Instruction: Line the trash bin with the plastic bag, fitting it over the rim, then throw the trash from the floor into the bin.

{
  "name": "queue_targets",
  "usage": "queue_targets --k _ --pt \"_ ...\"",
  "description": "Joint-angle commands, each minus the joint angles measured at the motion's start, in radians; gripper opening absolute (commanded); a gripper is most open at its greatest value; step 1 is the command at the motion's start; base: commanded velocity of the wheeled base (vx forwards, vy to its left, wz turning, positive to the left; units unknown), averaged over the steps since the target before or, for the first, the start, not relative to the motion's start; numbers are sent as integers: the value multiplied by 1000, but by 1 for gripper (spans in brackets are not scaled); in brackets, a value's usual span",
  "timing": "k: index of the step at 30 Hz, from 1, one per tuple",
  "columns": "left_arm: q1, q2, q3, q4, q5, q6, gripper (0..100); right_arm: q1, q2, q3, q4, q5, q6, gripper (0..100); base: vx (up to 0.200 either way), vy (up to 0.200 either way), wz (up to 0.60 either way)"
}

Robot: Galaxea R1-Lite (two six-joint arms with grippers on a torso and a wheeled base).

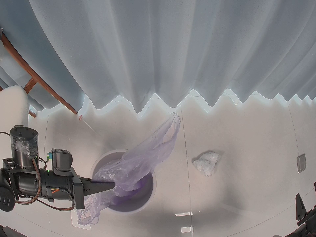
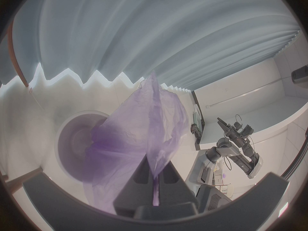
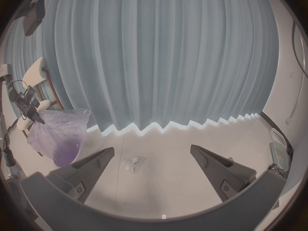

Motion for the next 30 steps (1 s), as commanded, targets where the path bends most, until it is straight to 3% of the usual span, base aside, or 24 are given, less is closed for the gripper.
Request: queue_targets --k 1,8,19,25,30 --pt "14 38 1 -1 1 8 0 0 -17 18 0 0 0 100 0 0 0" --pt "35 83 28 -1 1 116 0 0 -17 18 0 0 0 100 0 0 0" --pt "52 129 46 -59 1 118 0 0 -17 18 0 0 0 100 0 0 0" --pt "63 188 77 -161 2 118 0 0 -17 18 0 0 0 100 0 0 0" --pt "54 208 90 -197 58 118 0 0 -17 18 0 0 0 100 0 0 0"
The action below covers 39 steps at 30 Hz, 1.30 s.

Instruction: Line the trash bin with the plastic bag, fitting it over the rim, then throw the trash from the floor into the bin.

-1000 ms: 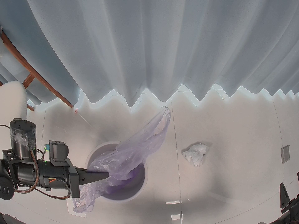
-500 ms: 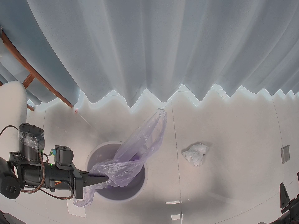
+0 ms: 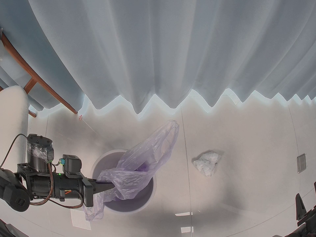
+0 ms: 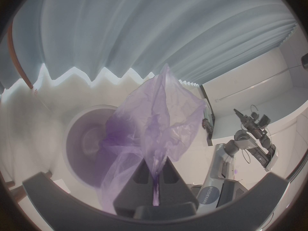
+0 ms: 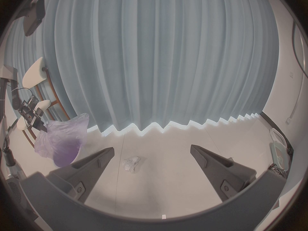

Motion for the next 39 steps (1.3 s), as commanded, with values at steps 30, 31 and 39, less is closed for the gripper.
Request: queue_targets --k 30,31,39 --pt "-16 66 97 -167 93 3 0 0 -15 15 7 -26 5 100 0 0 0" --pt "-14 72 101 -182 93 3 0 0 -15 15 7 -25 5 100 0 0 0" --pt "-14 112 130 -285 95 3 0 0 -17 18 1 -23 -15 100 0 0 0"
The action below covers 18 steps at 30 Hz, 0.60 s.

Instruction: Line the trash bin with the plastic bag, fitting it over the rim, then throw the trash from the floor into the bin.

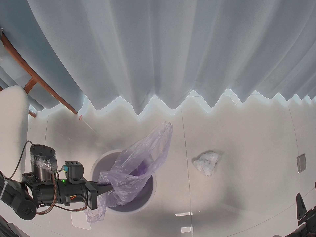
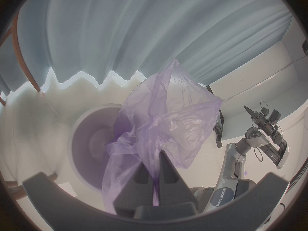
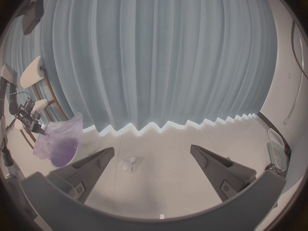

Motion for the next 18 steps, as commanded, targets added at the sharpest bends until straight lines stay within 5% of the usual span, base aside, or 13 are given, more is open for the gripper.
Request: queue_targets --k 1,15,18 --pt "0 32 14 -44 1 -1 0 0 -17 18 -1 3 -20 100 0 0 0" --pt "-23 32 23 -82 45 1 0 0 -17 18 -4 12 -23 100 0 0 0" --pt "-26 29 21 -82 43 1 0 0 -17 18 -131 12 -25 100 0 0 0"
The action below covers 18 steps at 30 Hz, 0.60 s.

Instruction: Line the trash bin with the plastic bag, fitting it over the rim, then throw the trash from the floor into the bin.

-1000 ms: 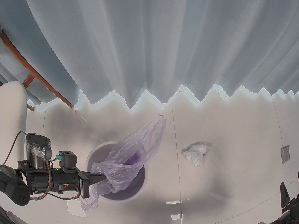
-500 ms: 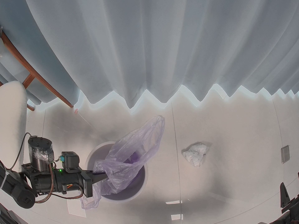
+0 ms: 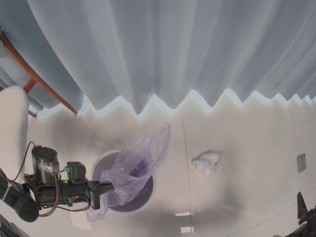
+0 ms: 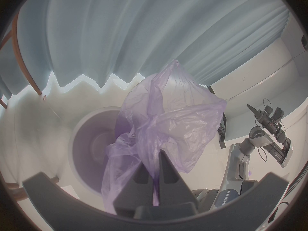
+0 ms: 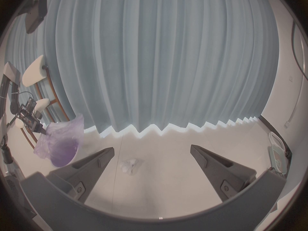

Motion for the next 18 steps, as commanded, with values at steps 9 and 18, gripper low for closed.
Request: queue_targets --k 9,18 --pt "-6 1 1 -29 1 1 0 5 -5 -4 -172 6 -18 100 0 0 0" --pt "-6 -4 4 -57 2 1 0 12 48 -77 -70 84 89 100 0 0 0"
